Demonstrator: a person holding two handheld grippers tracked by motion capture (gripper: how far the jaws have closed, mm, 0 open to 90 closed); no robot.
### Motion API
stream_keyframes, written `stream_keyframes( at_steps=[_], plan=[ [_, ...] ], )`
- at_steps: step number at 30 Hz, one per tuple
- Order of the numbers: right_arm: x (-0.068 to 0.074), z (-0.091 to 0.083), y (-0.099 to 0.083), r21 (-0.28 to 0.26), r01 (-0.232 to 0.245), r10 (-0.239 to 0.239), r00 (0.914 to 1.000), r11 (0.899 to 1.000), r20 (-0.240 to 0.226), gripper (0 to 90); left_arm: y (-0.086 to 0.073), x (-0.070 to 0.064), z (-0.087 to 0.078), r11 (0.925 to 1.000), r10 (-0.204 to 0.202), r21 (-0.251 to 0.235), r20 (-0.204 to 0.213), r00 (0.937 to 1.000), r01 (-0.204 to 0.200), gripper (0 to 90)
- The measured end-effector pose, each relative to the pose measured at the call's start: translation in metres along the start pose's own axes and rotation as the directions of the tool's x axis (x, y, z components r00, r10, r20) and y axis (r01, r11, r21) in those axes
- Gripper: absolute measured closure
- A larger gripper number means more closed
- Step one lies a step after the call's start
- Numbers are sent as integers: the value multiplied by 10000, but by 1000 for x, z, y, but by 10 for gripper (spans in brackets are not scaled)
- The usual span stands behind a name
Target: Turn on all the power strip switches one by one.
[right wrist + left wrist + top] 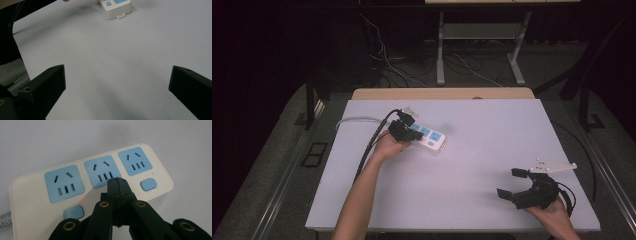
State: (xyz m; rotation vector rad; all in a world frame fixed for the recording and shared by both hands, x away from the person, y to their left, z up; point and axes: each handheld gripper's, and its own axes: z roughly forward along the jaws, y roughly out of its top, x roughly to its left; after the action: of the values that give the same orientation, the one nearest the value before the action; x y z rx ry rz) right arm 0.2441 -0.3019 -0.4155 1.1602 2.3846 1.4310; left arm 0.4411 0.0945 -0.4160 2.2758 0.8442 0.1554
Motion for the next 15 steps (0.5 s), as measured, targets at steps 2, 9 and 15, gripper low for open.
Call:
stream_keyframes(
  at_steps=[2,9,15],
  plan=[
    [0,0,0,-5,-3,3,10000,10000,9,7,-1,0,0,10000,9,-17,-5,10000,-9,896],
    [-1,0,0,-6,-7,7,10000,10000,18,7,0,0,-1,10000,-30,-82,-39,10000,30,895],
    [-2,0,0,-7,-16,16,10000,10000,8,7,3,-1,-4,10000,-13,-11,-13,10000,13,895]
  ],
)
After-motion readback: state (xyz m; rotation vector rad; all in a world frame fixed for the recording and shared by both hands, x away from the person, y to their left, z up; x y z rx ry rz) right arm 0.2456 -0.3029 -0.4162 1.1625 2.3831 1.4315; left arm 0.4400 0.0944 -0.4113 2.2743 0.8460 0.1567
